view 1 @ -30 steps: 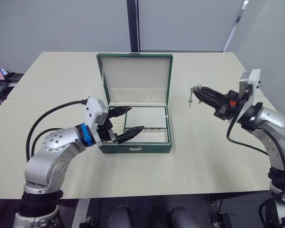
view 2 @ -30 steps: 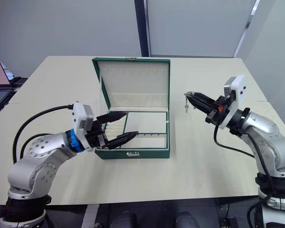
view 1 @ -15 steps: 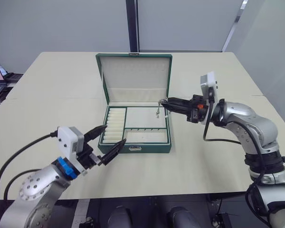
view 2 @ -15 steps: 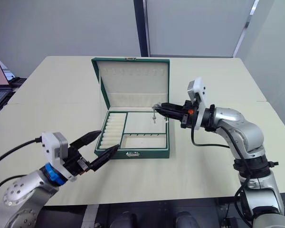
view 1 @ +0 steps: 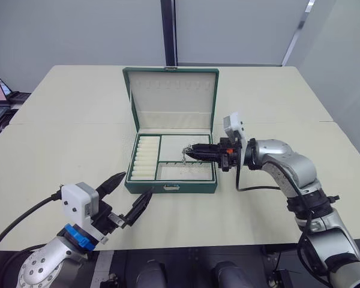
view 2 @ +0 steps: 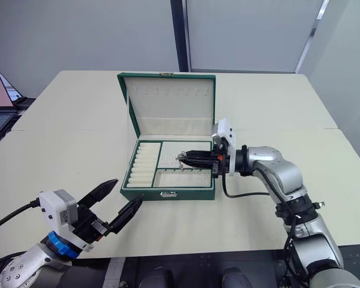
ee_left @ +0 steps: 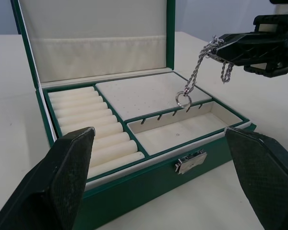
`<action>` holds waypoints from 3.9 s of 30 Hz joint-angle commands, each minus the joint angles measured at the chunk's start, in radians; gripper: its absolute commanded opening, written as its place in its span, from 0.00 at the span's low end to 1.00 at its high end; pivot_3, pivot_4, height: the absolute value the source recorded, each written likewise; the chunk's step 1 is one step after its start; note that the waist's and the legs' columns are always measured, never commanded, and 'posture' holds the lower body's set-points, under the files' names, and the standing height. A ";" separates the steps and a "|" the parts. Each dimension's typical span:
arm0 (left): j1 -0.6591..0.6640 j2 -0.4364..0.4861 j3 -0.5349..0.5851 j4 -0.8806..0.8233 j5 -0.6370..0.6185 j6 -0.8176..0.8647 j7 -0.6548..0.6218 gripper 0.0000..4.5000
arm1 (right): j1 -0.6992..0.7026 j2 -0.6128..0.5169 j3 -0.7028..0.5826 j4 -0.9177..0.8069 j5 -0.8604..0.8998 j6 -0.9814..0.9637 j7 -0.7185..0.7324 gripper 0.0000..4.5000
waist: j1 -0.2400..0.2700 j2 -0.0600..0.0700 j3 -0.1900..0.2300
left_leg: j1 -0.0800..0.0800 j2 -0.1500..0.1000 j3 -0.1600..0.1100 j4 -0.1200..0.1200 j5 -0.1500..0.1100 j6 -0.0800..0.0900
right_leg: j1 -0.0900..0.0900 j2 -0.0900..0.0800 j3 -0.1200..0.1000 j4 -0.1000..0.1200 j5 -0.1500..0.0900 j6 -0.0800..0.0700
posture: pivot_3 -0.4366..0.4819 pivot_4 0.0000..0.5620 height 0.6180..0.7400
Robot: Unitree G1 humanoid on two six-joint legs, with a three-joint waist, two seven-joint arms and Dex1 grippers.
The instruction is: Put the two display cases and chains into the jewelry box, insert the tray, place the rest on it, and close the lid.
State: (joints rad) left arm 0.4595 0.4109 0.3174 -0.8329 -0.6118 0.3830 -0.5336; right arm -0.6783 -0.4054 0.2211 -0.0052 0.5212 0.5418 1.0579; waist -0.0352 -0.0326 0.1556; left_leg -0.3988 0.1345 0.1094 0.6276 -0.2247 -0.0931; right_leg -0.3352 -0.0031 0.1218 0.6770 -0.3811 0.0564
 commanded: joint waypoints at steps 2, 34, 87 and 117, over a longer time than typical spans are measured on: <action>-0.003 0.011 -0.008 -0.023 0.000 -0.023 0.003 1.00 | 0.013 0.006 -0.002 0.007 -0.031 -0.045 0.021 0.02 | 0.000 0.000 0.000 | 0.000 0.000 0.000 0.000 0.000 0.000 | 0.000 0.000 0.000 0.000 0.000 0.000 | 0.48 0.27 1.00; -0.071 0.046 -0.021 0.035 -0.016 -0.017 -0.010 1.00 | 0.054 -0.015 -0.025 0.010 -0.080 -0.055 0.070 0.99 | 0.000 0.000 0.000 | 0.000 0.000 0.000 0.000 0.000 0.000 | 0.000 0.000 0.000 -0.001 0.000 0.000 | 0.48 0.27 1.00; -0.035 0.364 0.656 0.227 -0.584 0.227 -0.110 1.00 | -0.773 0.147 -0.306 1.285 -0.393 -0.655 -0.110 0.00 | -0.076 0.005 0.009 | 0.000 0.001 0.001 -0.002 0.000 -0.001 | -0.001 0.000 -0.001 0.000 0.000 0.000 | 0.48 0.27 1.00; -0.179 0.412 0.475 0.372 -0.374 0.216 -0.118 1.00 | -0.366 -0.075 -0.288 0.733 -0.319 -0.301 0.328 0.19 | -0.055 0.006 0.009 | 0.001 0.001 0.000 0.000 0.000 -0.001 | 0.001 0.000 -0.002 0.000 0.000 0.000 | 0.48 0.27 1.00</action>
State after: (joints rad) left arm 0.2930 0.8039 0.8041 -0.4727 -1.0284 0.6282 -0.6433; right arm -1.0499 -0.4580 -0.0559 0.8436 0.1659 0.1818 1.3910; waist -0.0905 -0.0268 0.1648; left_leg -0.3984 0.1351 0.1100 0.6271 -0.2245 -0.0937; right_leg -0.3346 -0.0032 0.1202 0.6768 -0.3813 0.0560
